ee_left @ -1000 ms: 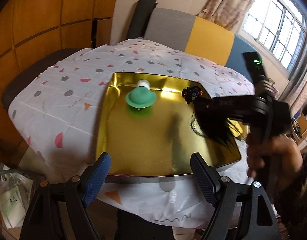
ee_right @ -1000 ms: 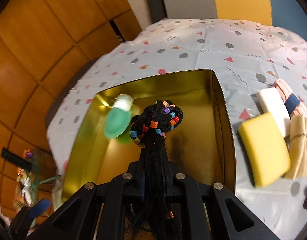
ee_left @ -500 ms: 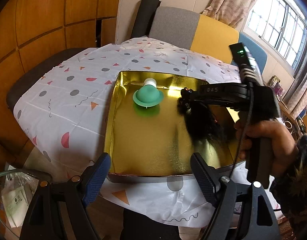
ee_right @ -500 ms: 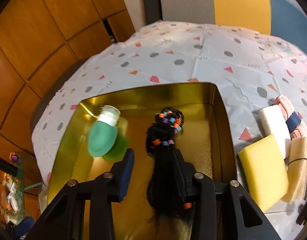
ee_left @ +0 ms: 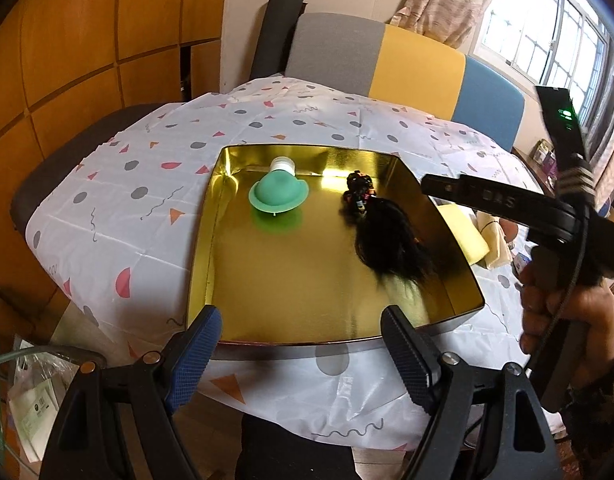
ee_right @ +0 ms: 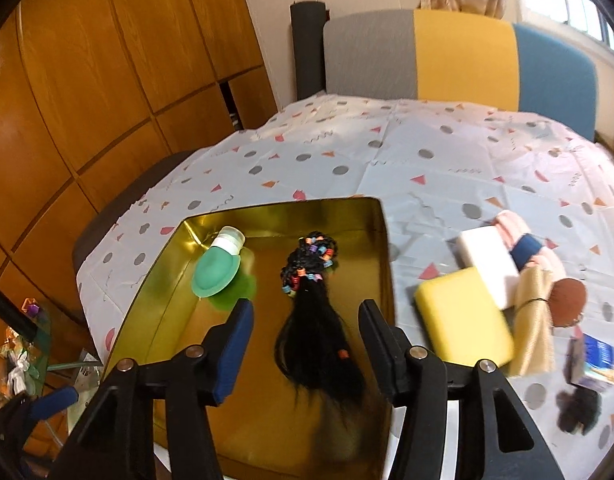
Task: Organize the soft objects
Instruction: 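Grasp the black scrunchie with the left tool while the right tool reaches for the tissue pack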
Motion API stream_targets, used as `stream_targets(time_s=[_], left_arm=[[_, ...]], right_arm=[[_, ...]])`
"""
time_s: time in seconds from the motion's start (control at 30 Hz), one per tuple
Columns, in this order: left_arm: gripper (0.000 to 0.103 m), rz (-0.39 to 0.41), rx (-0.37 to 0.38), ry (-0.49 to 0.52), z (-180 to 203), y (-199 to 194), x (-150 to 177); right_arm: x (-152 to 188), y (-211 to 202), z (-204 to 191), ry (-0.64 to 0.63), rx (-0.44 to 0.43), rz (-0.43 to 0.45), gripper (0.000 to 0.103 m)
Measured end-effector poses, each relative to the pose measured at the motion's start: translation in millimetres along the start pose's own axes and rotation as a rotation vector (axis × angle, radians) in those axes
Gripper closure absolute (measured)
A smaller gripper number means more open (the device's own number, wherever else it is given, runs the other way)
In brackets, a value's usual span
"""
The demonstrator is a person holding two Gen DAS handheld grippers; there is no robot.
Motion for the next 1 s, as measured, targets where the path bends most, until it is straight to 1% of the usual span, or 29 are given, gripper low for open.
stream_targets(time_s=[0.1,0.33,0.73,0.87,1.0], left_arm=[[0.020,0.003,0.001,0.016,5,-1,0],[0.020,0.006,0.014,0.052,20,-4,0],[0.020,-0.007,0.064,0.124,55,-4,5],[0.021,-0.014,0.103,0.146,71,-4,4],[0.021,-0.030,0.154,0.158,93,-1,1]], right_arm=[[3,-20,10,-0.019,0.023,0.038,0.038],[19,-53,46,-0.016,0.081,0.058,0.037],[50,-91,124,0.061,0.200,0.058,0.036],[54,-110,164,0.112,0.260,0.068,0.036],[53,-136,212,0.173,0.345,0.093,0.034]])
Point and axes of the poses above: each gripper's, at about its wrist camera, not at the fingertips, and y roughly the way its jaws point, z to its right, x to its underside, the point moved 6 cm from there along y, roughly the way its jaws point, and after that the axes turned 8 degrees about z, right-handed, at the moved point
